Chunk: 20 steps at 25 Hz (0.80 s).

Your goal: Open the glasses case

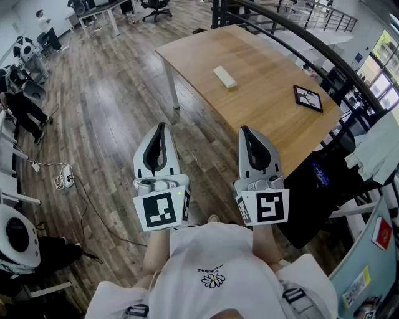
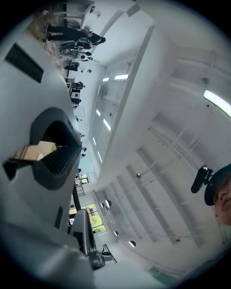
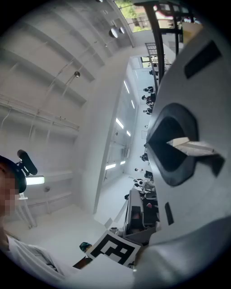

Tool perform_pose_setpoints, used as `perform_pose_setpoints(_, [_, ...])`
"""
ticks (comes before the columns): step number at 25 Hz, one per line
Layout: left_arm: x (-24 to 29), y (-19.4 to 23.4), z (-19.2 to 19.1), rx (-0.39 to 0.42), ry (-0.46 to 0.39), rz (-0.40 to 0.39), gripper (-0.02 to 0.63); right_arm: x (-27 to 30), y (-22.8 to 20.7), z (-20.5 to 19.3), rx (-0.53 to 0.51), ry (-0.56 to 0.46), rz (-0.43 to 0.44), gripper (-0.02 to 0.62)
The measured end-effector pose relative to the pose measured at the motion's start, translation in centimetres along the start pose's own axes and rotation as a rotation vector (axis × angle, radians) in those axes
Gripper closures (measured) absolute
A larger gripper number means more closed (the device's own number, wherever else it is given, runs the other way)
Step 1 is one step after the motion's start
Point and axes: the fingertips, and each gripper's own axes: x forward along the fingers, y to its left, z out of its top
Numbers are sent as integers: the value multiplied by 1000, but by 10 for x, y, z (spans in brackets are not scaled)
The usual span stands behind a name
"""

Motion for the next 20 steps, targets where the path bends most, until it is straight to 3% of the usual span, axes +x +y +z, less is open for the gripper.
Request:
perform_pose_setpoints(8, [13,-6,-5,18,-5,-5,591,2,-10,-6,1,-6,0,589])
perform_pose_setpoints(13, [22,-9,-22,13,16,14,591,2,-16,-23,0,4,10,591])
perform_pose_setpoints(17, [28,-19,-36,7,30,14,591,-2,-38,-33,44,-28,-47,589])
perform_pose_setpoints(20, [39,-18,-49,-16,41,22,591,4,-39,-47,11,6,-28,589])
